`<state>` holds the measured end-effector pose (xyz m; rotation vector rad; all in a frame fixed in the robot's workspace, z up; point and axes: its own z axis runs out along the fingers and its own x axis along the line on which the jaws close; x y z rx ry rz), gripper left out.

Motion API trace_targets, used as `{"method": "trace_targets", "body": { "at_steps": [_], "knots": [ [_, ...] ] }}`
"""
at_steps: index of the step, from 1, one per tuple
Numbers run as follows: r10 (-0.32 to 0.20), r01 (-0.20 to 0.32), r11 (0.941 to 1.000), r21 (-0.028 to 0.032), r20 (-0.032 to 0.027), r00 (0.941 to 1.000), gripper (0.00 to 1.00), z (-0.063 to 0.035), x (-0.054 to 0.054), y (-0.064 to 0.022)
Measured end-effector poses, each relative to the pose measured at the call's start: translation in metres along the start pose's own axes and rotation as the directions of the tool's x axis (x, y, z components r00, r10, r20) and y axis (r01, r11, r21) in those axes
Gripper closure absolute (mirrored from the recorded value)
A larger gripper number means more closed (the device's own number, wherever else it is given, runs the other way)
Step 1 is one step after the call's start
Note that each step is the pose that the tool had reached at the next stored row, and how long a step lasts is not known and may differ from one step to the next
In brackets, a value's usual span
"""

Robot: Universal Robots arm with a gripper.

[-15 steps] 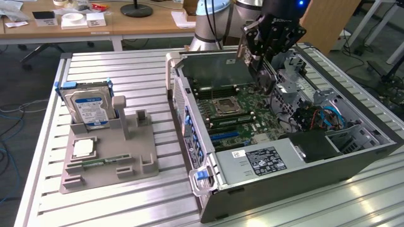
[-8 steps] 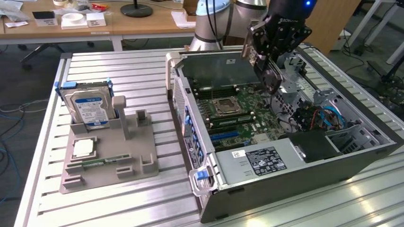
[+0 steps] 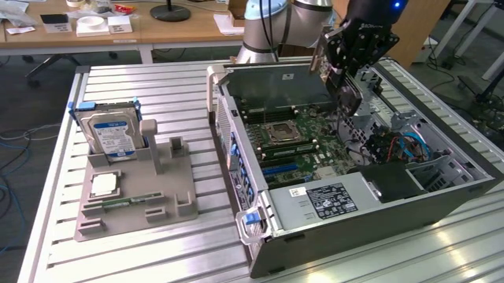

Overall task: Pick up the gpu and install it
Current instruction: 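Pick up the gpu and move the gpu toward the slot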

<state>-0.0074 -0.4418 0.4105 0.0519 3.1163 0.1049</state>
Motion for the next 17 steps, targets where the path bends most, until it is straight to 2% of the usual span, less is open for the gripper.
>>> {"method": "trace_targets", "body": {
  "at_steps": [17],
  "knots": [
    [0.0, 0.0, 1.0, -0.0001, 0.0, 1.0, 0.73, 0.0001, -0.0023, 0.0001]
  ]
}}
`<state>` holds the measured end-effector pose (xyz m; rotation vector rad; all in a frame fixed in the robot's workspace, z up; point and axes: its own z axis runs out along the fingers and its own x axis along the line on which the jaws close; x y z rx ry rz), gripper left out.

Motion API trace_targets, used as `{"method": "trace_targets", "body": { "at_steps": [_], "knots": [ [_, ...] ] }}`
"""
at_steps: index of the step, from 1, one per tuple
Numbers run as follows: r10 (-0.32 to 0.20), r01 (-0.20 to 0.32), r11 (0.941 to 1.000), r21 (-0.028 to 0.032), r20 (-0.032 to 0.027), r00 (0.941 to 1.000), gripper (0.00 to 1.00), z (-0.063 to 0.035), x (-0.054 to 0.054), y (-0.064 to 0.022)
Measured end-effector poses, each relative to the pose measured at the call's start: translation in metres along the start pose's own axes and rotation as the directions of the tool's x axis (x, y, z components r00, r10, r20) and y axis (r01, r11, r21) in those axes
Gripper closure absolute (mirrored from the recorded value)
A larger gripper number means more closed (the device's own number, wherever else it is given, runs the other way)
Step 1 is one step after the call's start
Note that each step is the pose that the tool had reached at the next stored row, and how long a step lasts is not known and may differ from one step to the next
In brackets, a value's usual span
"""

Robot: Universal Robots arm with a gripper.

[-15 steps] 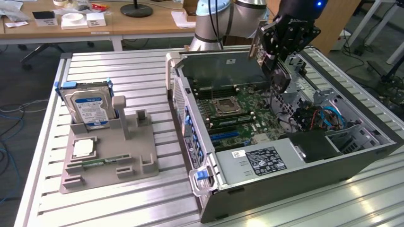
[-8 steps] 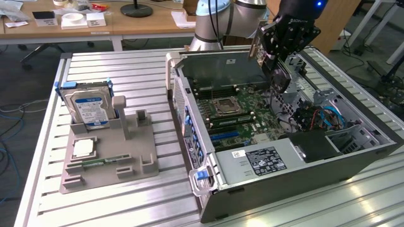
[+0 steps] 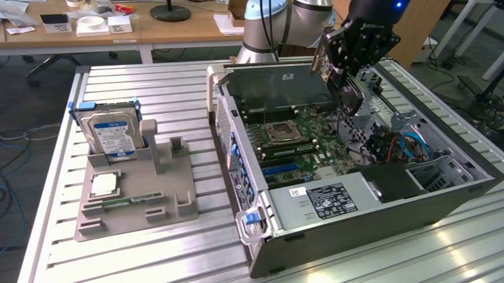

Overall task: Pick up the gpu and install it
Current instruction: 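Pick up the gpu and move the gpu toward the slot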

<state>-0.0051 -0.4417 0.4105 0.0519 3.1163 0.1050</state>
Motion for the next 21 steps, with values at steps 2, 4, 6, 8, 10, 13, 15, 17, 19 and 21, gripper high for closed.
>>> {"method": "trace_targets", "body": {
  "at_steps": [2, 4, 6, 8, 10, 13, 15, 17, 19, 21],
  "knots": [
    [0.0, 0.0, 1.0, 0.0, 0.0, 1.0, 0.73, 0.0002, -0.004, 0.0001],
    [0.0, 0.0, 1.0, 0.0001, -0.0001, 1.0, 0.73, 0.0003, -0.009, 0.0003],
    [0.0, 0.0, 1.0, 0.0002, 0.0, 1.0, 0.73, 0.0005, -0.013, 0.0005],
    [0.0, 0.0, 1.0, 0.0002, -0.0001, 1.0, 0.73, 0.0008, -0.017, 0.0006],
    [0.0, 0.0, 1.0, 0.0002, -0.0001, 1.0, 0.73, 0.0012, -0.022, 0.0007],
    [0.0, 0.0, 1.0, 0.0, 0.0, 1.0, 0.73, 0.0019, -0.032, 0.001],
    [0.0, 0.0, 1.0, -0.0001, 0.0, 1.0, 0.73, 0.0022, -0.039, 0.0013],
    [0.0, 0.0, 1.0, 0.0001, 0.0001, 1.0, 0.73, 0.0025, -0.044, 0.0016],
    [0.0, 0.0, 1.0, 0.0002, -0.0001, 1.0, 0.73, 0.0027, -0.048, 0.0018],
    [0.0, 0.0, 1.0, 0.0001, 0.0, 1.0, 0.73, 0.003, -0.051, 0.002]
  ]
}}
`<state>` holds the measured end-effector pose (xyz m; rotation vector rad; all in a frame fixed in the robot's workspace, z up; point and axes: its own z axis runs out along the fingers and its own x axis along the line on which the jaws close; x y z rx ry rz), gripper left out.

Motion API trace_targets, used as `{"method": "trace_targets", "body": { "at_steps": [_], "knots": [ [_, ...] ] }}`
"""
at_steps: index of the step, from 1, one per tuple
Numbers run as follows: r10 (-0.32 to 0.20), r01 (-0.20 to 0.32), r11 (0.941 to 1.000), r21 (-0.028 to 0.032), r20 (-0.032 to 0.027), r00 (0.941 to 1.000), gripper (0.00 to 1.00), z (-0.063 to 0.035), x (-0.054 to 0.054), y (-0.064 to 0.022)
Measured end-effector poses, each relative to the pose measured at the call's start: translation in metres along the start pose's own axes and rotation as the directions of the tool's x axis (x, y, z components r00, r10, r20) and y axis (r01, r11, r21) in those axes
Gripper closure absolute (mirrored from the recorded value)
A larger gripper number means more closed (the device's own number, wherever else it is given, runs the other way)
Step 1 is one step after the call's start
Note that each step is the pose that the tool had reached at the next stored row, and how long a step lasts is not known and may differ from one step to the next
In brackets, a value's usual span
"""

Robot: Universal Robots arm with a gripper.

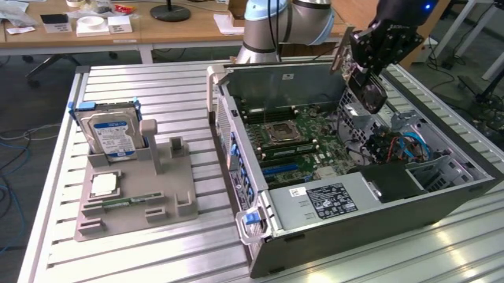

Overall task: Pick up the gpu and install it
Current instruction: 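Pick up the gpu and move the gpu toward the slot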

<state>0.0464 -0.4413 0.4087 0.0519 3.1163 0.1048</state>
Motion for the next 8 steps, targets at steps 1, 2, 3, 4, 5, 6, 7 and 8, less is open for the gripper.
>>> {"method": "trace_targets", "body": {
  "at_steps": [1, 2, 3, 4, 5, 6, 7, 8],
  "knots": [
    [0.0, 0.0, 1.0, 0.0, 0.0, 1.0, 0.73, 0.0001, -0.0018, 0.0001],
    [0.0, 0.0, 1.0, 0.0, 0.0, 1.0, 0.73, 0.0003, -0.0036, 0.0003],
    [0.0, 0.0, 1.0, -0.0002, 0.0, 1.0, 0.73, 0.0005, -0.0054, 0.0004],
    [0.0, 0.0, 1.0, -0.0002, 0.0001, 1.0, 0.73, 0.0006, -0.0068, 0.0005],
    [0.0, 0.0, 1.0, -0.0002, 0.0, 1.0, 0.73, 0.0007, -0.0082, 0.0006],
    [0.0, 0.0, 1.0, -0.0001, 0.0001, 1.0, 0.73, 0.0007, -0.0094, 0.0007],
    [0.0, 0.0, 1.0, 0.0, 0.0, 1.0, 0.73, 0.0008, -0.0103, 0.0008],
    [0.0, 0.0, 1.0, 0.0, 0.0, 1.0, 0.73, 0.0008, -0.0107, 0.0008]
  ]
}}
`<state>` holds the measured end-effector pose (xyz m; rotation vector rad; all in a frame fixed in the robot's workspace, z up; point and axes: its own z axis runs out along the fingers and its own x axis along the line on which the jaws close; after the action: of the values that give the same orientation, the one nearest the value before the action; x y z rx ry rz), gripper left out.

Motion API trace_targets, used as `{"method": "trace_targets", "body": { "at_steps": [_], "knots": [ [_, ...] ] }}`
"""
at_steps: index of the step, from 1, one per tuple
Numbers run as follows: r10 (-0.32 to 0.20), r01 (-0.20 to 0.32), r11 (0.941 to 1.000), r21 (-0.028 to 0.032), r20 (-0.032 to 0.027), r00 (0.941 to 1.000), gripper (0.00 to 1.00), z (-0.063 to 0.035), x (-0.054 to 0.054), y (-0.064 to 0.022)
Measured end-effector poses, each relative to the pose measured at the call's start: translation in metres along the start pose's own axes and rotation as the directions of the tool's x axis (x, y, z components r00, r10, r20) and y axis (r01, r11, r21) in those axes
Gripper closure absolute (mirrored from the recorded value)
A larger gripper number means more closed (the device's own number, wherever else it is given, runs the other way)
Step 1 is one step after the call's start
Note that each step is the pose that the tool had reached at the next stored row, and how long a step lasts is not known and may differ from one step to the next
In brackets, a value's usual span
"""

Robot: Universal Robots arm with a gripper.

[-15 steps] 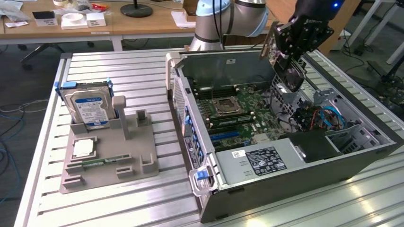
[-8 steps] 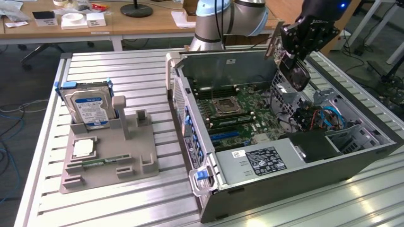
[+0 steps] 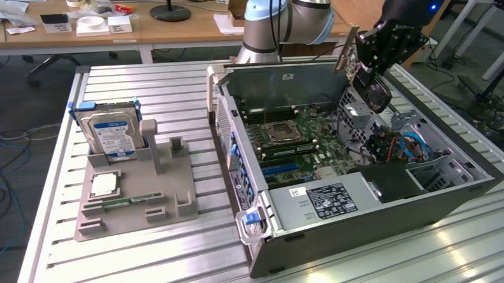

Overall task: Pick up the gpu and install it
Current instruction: 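Pick up the gpu and move the gpu toward the slot, then insert the gpu into the slot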

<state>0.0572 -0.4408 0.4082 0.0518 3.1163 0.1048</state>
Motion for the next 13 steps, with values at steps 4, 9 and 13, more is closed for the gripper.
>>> {"method": "trace_targets", "body": {
  "at_steps": [4, 9, 13],
  "knots": [
    [0.0, 0.0, 1.0, -0.0001, 0.0, 1.0, 0.73, 0.0, 0.0, 0.0],
    [0.0, 0.0, 1.0, 0.0, 0.0, 1.0, 0.73, 0.0, 0.0, 0.0],
    [0.0, 0.0, 1.0, 0.0, 0.0, 1.0, 0.73, 0.0, 0.0, 0.0]
  ]
}}
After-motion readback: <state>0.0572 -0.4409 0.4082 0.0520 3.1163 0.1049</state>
